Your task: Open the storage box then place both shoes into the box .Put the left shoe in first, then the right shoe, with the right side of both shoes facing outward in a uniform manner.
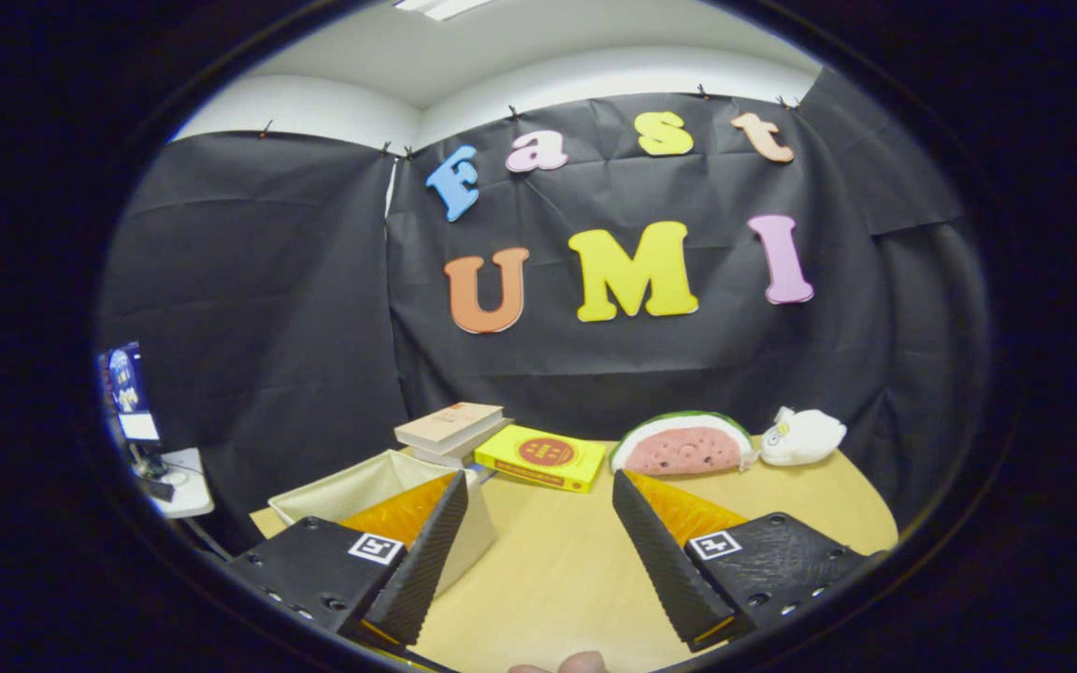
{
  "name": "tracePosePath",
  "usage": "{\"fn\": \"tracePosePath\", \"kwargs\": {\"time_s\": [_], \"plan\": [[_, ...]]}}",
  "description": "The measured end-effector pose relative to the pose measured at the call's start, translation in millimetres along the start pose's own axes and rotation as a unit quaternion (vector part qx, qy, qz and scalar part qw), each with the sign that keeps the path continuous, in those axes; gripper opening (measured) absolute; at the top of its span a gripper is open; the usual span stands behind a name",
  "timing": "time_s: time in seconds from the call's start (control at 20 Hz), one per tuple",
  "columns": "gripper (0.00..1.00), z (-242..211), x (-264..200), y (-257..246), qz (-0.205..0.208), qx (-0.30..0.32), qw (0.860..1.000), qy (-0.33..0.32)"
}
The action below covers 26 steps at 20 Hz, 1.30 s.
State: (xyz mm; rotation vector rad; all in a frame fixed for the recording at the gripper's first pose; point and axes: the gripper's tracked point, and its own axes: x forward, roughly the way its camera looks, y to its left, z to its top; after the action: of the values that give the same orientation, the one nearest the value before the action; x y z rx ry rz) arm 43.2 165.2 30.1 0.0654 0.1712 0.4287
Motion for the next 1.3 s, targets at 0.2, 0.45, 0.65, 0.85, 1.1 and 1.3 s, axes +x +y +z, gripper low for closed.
{"fn": "tracePosePath", "kwargs": {"time_s": [0.2, 0.45, 0.65, 0.85, 1.1, 1.3], "plan": [[0.95, -20, -11, -95, -0.054, 0.013, 0.998, 0.029], [0.95, -76, -8, -184, -0.111, 0.019, 0.987, 0.115], [0.95, -133, 3, -201, -0.101, 0.046, 0.974, 0.198], [0.95, -177, 13, -220, -0.114, 0.056, 0.960, 0.250], [0.94, -207, 28, -226, -0.106, 0.067, 0.951, 0.282], [0.69, -224, 37, -218, -0.096, 0.083, 0.943, 0.307]]}}
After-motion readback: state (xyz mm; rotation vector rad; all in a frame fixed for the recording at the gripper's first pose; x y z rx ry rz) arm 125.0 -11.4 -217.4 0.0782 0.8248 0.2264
